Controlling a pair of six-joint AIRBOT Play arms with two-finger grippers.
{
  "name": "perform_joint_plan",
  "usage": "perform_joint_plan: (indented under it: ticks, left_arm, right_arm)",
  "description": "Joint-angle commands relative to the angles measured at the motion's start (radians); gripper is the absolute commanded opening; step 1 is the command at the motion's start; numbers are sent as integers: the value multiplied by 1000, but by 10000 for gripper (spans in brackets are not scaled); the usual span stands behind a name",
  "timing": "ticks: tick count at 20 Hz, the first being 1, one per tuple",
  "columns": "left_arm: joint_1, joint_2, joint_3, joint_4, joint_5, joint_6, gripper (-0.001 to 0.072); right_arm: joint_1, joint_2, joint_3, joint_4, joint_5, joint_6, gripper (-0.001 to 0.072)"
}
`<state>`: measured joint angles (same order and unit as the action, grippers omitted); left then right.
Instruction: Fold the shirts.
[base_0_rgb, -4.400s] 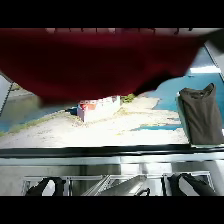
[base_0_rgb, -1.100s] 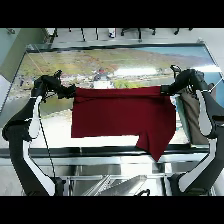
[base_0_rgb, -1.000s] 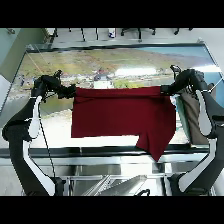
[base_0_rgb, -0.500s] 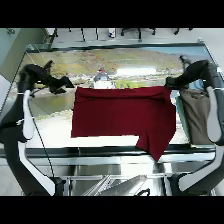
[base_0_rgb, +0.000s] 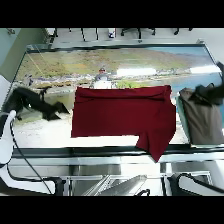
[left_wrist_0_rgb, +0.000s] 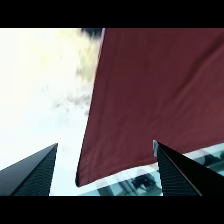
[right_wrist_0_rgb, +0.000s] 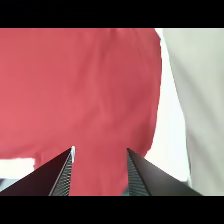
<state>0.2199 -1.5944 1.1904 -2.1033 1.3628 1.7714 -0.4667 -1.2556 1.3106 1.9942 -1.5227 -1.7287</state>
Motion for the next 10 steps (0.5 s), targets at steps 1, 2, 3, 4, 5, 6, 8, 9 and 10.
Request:
perform_joint_plan:
  ticks: [1,2,3,4,5,6,8,9,10]
  left_arm:
    - [5,73,-320,-173,-145,154,673]
    - [2,73,-359,-222,-153,183,672]
    - [-7,73,-381,-235,-161,192,672]
    - [-20,73,-393,-231,-176,192,639]
    - [-32,73,-397,-229,-182,192,584]
    - [-43,73,-398,-230,-182,192,584]
    - [-61,74,-398,-246,-185,193,173]
    - [-63,74,-397,-249,-192,194,18]
    - [-63,73,-393,-245,-191,194,17]
  right_arm:
    - [-168,233,-315,95,12,-39,390]
    - [-212,274,-383,126,21,-64,390]
    - [-239,299,-435,136,37,-81,390]
    - [-252,316,-483,135,70,-81,391]
    - [-252,318,-522,135,89,-81,390]
    - [-249,313,-558,140,93,-82,391]
    - [-248,287,-628,142,93,-85,469]
    - [-248,271,-662,143,102,-105,530]
    - [-248,261,-696,142,124,-108,529]
